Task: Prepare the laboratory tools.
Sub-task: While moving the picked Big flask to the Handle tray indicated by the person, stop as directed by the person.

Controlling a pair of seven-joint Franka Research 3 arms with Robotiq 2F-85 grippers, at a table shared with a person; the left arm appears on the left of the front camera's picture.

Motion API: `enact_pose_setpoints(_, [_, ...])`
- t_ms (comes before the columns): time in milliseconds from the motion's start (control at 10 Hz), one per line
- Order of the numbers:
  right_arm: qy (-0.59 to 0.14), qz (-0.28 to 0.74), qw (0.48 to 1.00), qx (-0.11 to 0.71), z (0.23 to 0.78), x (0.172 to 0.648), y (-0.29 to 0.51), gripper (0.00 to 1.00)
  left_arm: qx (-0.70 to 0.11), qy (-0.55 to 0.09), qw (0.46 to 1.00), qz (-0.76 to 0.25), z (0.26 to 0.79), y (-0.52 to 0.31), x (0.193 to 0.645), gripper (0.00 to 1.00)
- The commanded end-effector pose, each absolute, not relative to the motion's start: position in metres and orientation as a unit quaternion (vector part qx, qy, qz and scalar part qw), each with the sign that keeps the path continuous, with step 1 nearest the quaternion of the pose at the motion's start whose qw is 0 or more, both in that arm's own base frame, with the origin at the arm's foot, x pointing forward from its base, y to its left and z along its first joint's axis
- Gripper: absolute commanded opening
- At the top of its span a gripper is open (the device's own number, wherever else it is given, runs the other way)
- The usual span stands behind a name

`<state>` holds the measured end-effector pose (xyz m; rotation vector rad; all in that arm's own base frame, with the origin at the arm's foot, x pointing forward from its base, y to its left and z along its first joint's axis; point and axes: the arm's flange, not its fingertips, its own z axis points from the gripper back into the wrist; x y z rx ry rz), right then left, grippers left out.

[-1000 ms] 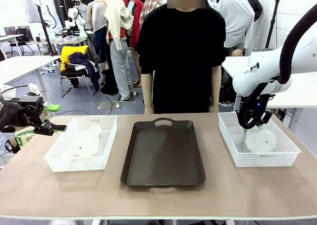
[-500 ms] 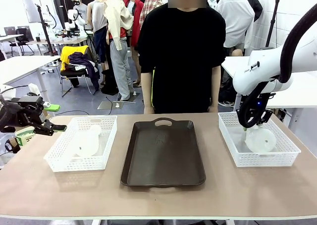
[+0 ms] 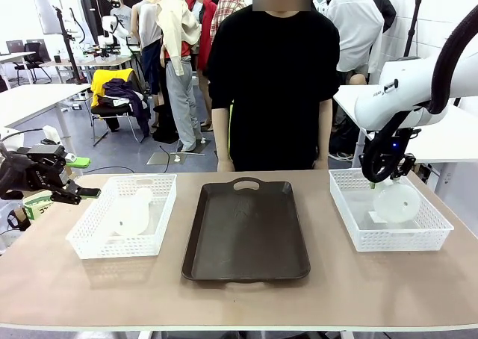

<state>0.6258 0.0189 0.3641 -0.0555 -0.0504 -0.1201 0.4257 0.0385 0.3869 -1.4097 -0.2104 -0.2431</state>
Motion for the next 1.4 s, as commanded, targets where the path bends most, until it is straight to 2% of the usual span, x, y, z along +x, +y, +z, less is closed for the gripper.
enact_pose_setpoints(0, [-0.015,-0.053,0.998,-0.014,0.367,0.624,0.023,0.00,-0.640,-0.096,0.754,-0.113,0.388,0.040,0.425,1.00])
enact_pose_setpoints(600, [-0.051,-0.051,0.997,-0.013,0.438,0.592,0.032,0.00,-0.640,-0.096,0.754,-0.113,0.388,0.040,0.425,1.00])
enact_pose_setpoints(1000, [-0.074,-0.047,0.996,-0.012,0.456,0.570,0.038,0.00,-0.640,-0.096,0.754,-0.113,0.388,0.040,0.425,1.00])
enact_pose_setpoints(1100, [-0.060,-0.050,0.997,-0.020,0.459,0.586,0.035,0.00,-0.640,-0.096,0.754,-0.113,0.388,0.040,0.425,1.00])
enact_pose_setpoints(1300, [-0.060,-0.050,0.997,-0.020,0.459,0.586,0.035,0.00,-0.640,-0.096,0.754,-0.113,0.388,0.040,0.425,1.00])
